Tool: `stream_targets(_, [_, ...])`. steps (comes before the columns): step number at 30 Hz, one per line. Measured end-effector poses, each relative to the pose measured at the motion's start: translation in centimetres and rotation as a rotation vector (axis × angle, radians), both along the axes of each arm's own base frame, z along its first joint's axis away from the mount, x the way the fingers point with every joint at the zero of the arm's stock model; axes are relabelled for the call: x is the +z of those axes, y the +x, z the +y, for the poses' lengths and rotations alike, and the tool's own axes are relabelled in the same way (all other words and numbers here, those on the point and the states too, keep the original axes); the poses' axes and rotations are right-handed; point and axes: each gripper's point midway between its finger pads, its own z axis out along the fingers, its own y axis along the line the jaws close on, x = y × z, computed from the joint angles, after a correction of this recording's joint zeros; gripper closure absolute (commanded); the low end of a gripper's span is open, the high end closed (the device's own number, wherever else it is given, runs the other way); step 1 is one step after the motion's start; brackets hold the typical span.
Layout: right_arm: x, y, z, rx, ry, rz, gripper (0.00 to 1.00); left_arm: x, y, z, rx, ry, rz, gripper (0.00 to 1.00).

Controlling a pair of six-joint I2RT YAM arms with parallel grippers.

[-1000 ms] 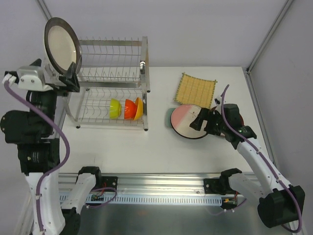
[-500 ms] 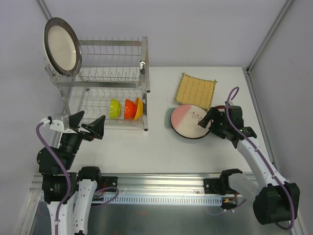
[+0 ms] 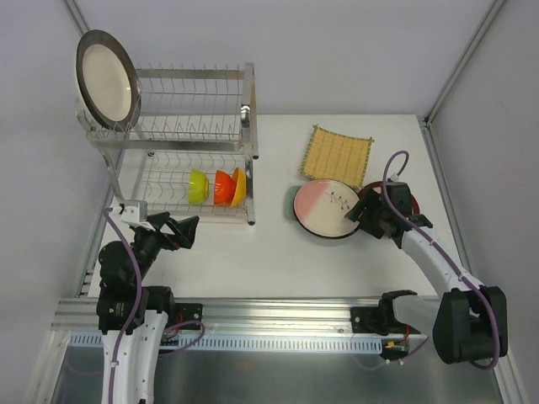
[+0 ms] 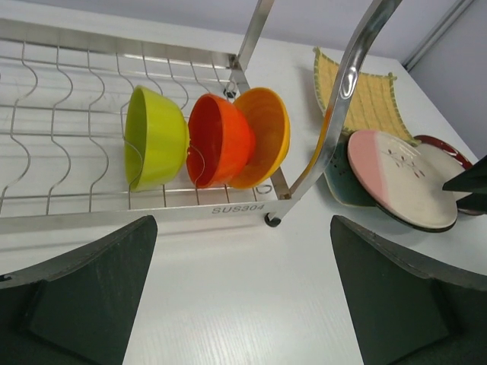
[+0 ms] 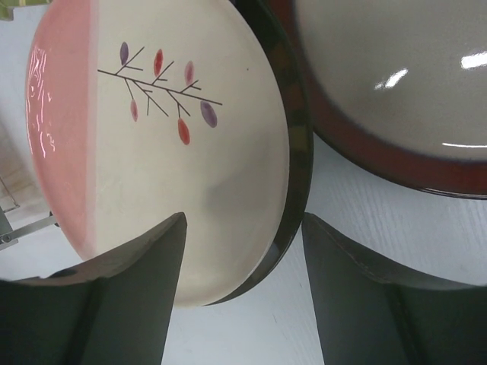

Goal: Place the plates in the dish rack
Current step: Grab a plate with the right arm

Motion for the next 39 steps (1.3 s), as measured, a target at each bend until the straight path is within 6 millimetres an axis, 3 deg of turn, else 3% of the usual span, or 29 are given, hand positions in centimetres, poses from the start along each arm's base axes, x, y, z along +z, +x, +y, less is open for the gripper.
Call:
stream_targets(4, [-0.5,0.2,-0.1,-0.009,-0.005,0.014,0.37,-1.5,0.1,0.0,0.0,-0.001,0.035,0.01])
stream_targets(11, [-0.3,0.4,-1.6,-0.058,-0.07,0.004,0.38,-1.4,0.2,-0.1,-0.005,0.0,0.028,0.01])
stream_targets(20, [1.7,1.6,-2.0,-0.069,-0.094,-0.054,0.53,-1.3,0.2,-0.1,-0.005,0.0,0.027,0.01])
stream_targets(28, [-0.4,1.7,-1.7,-0.061,-0.094,0.021,0.58,-1.3,0.2,-0.1,-0.005,0.0,0.027,0.01])
stream_targets(35, [-1.0,2.7,-1.1,-0.053,-0.066,0.025,0.62,-1.3,0.2,-0.1,-0.005,0.0,0.027,0.01])
stream_targets(39, [-1.5,3.2,-0.8,-0.05,-0.056,0.027,0.71,-1.3,0.2,-0.1,-0.005,0.0,0.027,0.01])
